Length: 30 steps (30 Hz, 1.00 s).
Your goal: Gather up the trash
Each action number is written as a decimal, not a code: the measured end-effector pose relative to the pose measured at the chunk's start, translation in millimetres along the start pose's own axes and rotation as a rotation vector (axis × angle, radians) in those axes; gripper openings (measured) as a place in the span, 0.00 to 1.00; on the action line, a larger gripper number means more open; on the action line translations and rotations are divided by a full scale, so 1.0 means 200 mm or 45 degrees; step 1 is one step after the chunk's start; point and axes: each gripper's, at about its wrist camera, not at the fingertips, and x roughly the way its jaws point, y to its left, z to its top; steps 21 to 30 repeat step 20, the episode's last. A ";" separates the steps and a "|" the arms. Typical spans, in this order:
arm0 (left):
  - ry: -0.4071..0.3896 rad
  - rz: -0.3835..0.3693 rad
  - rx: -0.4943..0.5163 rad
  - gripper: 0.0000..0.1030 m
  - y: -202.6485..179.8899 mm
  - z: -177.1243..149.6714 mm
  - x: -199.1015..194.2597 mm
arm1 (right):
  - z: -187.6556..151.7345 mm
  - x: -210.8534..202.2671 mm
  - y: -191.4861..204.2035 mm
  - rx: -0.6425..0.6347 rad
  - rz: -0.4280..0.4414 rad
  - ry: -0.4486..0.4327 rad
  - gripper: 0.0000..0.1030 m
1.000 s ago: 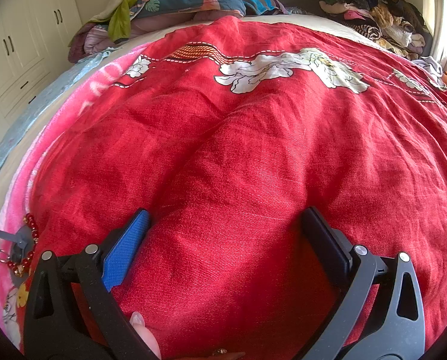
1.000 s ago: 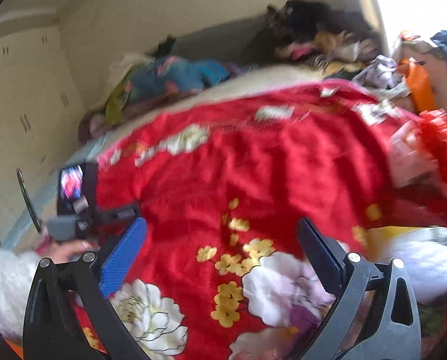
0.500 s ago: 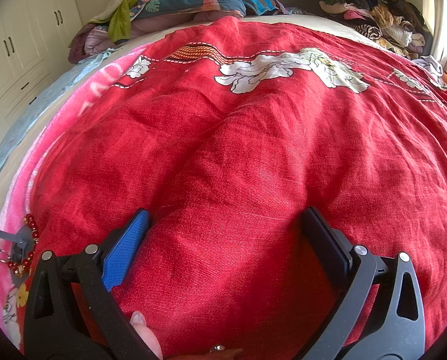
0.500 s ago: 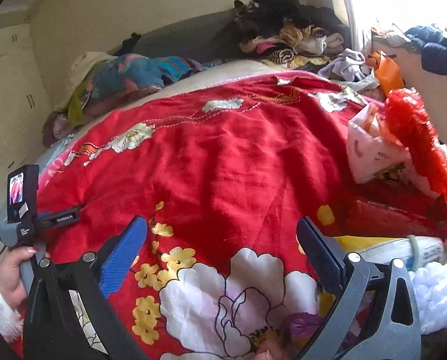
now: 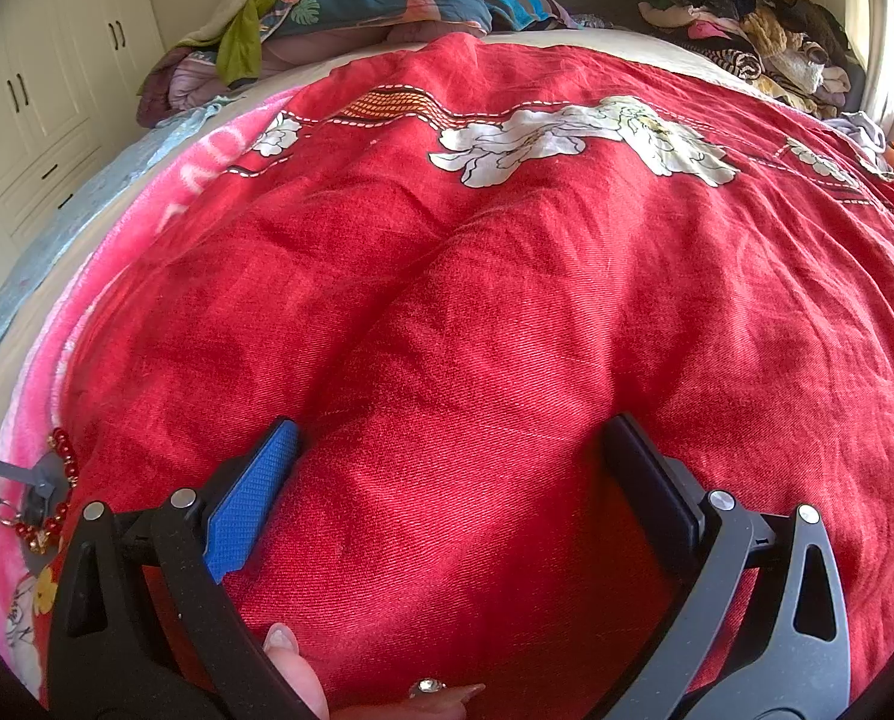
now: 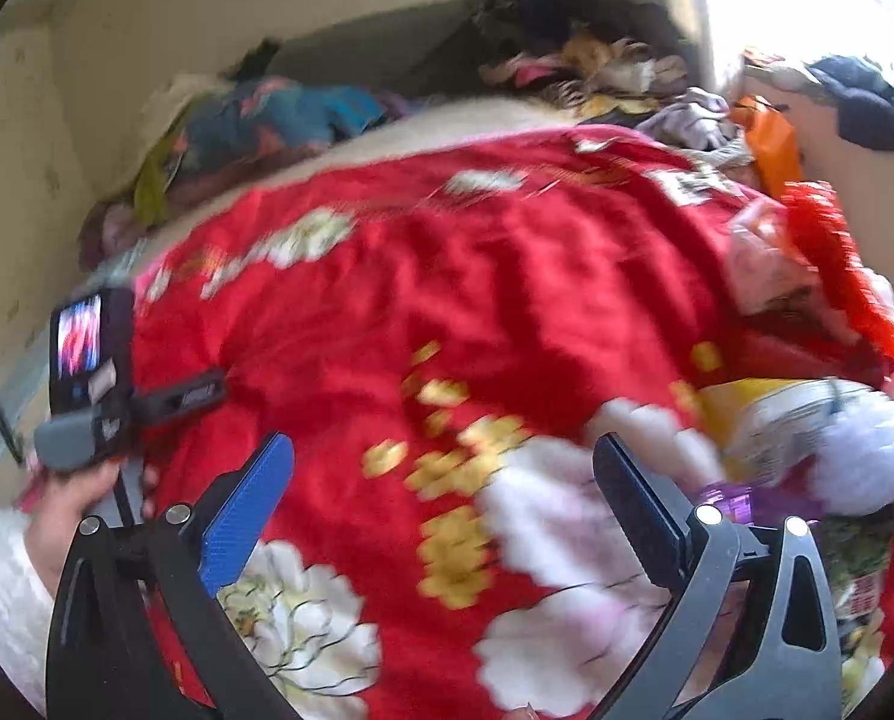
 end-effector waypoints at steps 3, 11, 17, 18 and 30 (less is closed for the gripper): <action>-0.002 0.000 -0.001 0.91 0.00 0.00 0.00 | -0.03 0.05 0.07 -0.070 -0.056 0.024 0.94; -0.002 -0.004 -0.004 0.91 0.00 0.00 0.00 | -0.06 0.08 0.04 -0.024 -0.088 0.038 0.94; -0.002 -0.004 -0.004 0.91 0.00 0.01 0.00 | -0.06 0.07 -0.02 0.038 -0.103 0.026 0.94; -0.002 -0.003 -0.003 0.91 0.00 0.01 0.00 | -0.06 0.06 -0.03 0.041 -0.105 0.023 0.94; -0.002 -0.003 -0.003 0.91 0.00 0.01 0.00 | -0.06 0.06 -0.03 0.045 -0.109 0.020 0.94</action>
